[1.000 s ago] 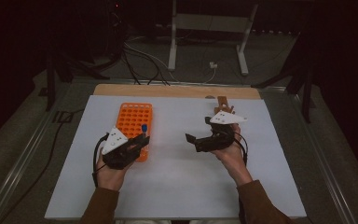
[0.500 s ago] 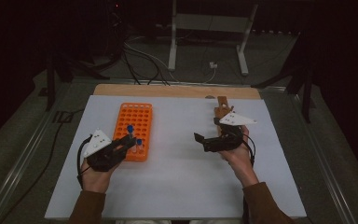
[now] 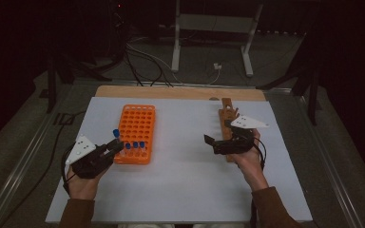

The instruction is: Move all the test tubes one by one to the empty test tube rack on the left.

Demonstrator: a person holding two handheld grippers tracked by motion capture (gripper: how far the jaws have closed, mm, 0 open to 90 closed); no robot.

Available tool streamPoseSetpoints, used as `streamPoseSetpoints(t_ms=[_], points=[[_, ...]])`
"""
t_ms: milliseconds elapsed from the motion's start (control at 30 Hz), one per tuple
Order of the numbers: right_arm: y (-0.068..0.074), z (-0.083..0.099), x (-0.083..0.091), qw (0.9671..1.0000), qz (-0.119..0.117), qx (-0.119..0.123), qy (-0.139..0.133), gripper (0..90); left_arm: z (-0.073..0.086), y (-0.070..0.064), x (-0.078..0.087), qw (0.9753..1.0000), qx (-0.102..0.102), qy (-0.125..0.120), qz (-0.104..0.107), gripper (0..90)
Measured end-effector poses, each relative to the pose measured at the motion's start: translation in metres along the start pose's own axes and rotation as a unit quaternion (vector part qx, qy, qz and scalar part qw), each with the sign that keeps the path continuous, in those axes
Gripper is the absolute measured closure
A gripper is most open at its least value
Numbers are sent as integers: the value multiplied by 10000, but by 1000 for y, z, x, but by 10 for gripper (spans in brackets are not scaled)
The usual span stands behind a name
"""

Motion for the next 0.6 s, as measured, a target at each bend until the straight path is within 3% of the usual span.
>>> streamPoseSetpoints(t_ms=[300,600], points=[[-3,1,6,9999,96,45,-22,0,10,16,5,9997,80,10,-247,781],[-6,5,8,9999,160,52,-2,0,23,29,-1,9986,71,92,-519,781]])
Point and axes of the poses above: each handheld gripper's, and its own axes: x roughly backward along the jaws, z roughly out of its underside, y roughly to its left, the point moved 3 cm from there along -x, roughly forward along the jaws, and after that the axes turned 2 degrees about y, right-handed, at the moved point
